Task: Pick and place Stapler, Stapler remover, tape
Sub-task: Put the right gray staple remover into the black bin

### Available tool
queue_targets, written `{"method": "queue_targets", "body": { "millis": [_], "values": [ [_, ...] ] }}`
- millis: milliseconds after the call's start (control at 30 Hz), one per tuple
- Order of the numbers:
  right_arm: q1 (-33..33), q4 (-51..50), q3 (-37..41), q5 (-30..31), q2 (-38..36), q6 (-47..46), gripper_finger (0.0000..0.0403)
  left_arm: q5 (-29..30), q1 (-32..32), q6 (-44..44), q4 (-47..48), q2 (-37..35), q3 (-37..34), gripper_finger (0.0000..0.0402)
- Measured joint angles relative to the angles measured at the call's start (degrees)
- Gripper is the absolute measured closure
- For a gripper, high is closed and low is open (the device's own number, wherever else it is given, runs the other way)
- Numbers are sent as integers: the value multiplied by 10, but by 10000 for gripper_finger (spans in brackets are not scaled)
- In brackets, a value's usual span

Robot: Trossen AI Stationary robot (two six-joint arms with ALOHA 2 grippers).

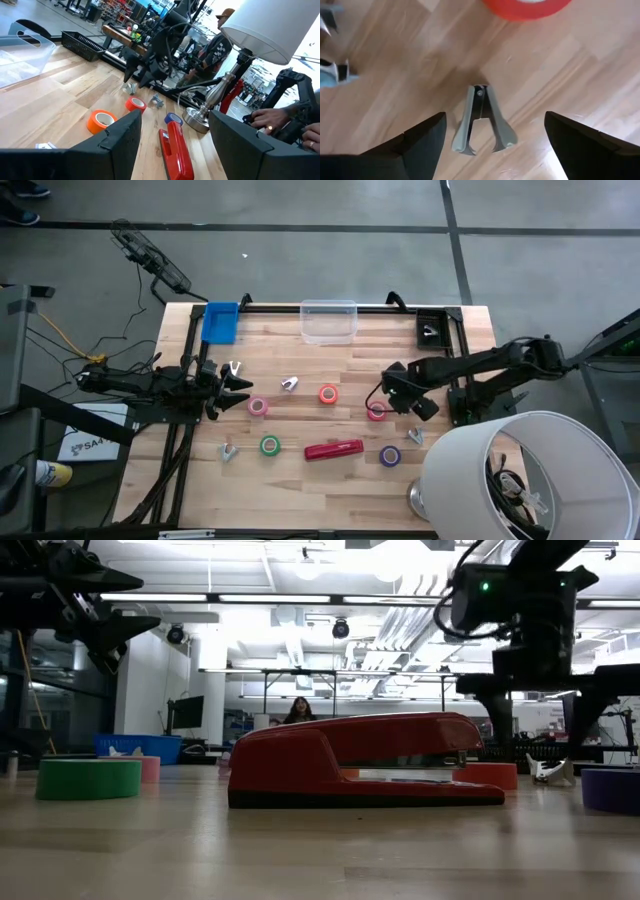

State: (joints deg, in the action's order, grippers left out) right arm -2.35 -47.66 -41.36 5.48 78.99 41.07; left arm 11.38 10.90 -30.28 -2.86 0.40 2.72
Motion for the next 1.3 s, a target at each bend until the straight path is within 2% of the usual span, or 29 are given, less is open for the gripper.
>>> {"method": "queue_targets", "body": {
  "millis": [367, 500, 667, 1033, 1300],
  "values": [
    [-11, -8, 0, 13, 73, 14, 78, 0, 0, 0, 0, 0, 0, 173],
    [-22, -10, 0, 36, 77, 19, 85, 0, 0, 0, 0, 0, 0, 173],
    [-26, -22, 0, 30, 77, 41, 102, 0, 0, 0, 0, 0, 0, 173],
    [-26, -23, 0, 30, 77, 59, 160, 0, 0, 0, 0, 0, 0, 173],
    [-26, -23, 0, 30, 77, 55, 227, 0, 0, 0, 0, 0, 0, 173]
  ]
}}
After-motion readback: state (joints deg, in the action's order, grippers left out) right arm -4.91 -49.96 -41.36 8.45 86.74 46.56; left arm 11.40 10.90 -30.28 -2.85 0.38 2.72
